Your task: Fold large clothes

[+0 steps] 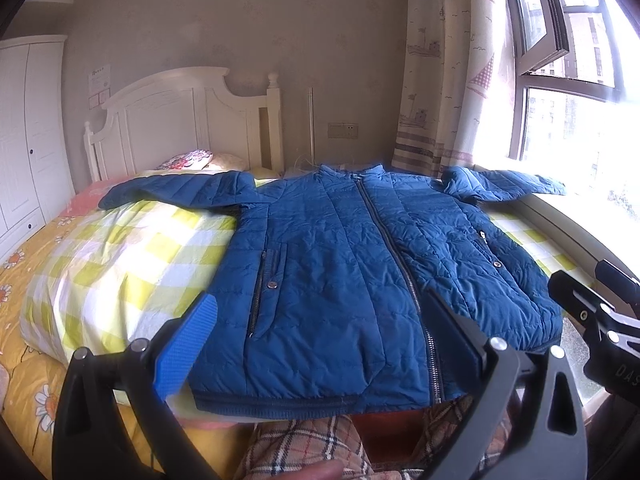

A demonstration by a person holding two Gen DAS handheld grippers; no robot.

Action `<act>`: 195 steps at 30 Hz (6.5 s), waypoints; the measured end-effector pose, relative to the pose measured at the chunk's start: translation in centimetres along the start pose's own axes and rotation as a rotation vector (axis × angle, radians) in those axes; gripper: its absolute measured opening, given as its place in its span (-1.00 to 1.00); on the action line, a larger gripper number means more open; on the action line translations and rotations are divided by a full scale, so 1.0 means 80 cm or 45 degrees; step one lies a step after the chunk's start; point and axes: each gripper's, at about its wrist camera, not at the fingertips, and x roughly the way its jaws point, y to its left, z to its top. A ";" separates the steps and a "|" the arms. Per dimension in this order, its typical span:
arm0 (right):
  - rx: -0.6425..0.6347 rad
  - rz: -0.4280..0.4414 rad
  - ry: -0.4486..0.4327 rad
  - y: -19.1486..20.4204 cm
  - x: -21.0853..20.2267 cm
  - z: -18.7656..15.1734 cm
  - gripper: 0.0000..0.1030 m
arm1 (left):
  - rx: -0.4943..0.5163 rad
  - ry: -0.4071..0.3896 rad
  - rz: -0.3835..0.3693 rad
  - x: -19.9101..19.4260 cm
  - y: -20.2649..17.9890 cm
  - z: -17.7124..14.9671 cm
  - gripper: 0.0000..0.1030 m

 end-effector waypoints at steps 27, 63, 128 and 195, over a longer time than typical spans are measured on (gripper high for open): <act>0.953 -0.287 0.224 -0.399 0.455 0.140 0.91 | -0.215 0.604 0.094 0.423 0.108 0.078 0.96; 0.811 0.259 0.131 -0.216 0.411 0.122 0.55 | -0.186 0.604 0.101 0.431 0.105 0.083 0.96; 0.662 0.256 0.240 -0.205 0.429 0.111 0.50 | -0.584 0.456 -0.071 0.486 0.165 0.126 0.10; 0.176 -0.190 0.707 -0.179 0.681 0.212 0.75 | -0.684 0.323 -0.201 0.473 0.169 0.119 0.87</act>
